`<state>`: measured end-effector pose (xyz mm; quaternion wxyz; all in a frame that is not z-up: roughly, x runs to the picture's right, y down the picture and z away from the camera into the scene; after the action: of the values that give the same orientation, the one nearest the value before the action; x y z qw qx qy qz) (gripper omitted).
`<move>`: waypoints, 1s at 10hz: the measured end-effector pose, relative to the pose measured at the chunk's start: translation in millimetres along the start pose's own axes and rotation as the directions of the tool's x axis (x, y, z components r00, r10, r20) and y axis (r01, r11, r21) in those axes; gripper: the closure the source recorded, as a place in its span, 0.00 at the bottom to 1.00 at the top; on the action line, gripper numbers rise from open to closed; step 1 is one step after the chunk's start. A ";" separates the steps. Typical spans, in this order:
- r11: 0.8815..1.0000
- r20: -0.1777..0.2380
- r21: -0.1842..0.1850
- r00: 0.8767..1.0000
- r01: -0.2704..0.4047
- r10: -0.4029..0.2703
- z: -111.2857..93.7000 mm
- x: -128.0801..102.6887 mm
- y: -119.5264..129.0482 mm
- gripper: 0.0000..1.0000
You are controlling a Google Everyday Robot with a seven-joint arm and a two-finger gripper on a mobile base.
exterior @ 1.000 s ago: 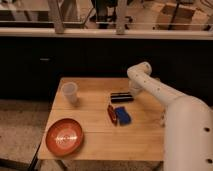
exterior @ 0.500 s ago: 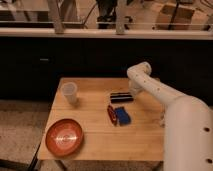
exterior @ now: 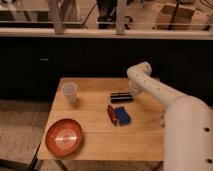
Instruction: Push the eraser across the table
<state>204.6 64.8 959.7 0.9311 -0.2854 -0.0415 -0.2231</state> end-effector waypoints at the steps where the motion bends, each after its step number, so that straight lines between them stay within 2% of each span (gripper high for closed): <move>1: 1.000 0.005 0.000 1.000 0.005 -0.005 -0.9 -1.4 0.6 1.00; 2: 1.000 0.029 0.002 0.999 0.027 -0.027 -5.0 -7.9 1.9 1.00; 4: 0.991 0.147 0.025 0.980 0.135 -0.137 -37.7 -40.7 7.3 1.00; 5: 0.983 0.199 0.039 0.962 0.182 -0.186 -58.8 -59.8 8.7 0.98; 6: 0.970 0.252 0.064 0.937 0.233 -0.242 -81.7 -85.1 5.2 0.90; 7: 0.959 0.287 0.076 0.916 0.272 -0.282 -101.6 -107.0 2.9 0.78; 8: 0.952 0.297 0.089 0.905 0.292 -0.305 -112.5 -120.6 -2.0 0.69; 9: 0.949 0.296 0.090 0.901 0.303 -0.316 -117.7 -126.2 -3.0 0.61; 10: 0.949 0.290 0.088 0.904 0.303 -0.315 -119.4 -132.4 -3.8 0.53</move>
<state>78.2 48.1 835.0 0.8724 -0.2868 -0.2319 -0.3209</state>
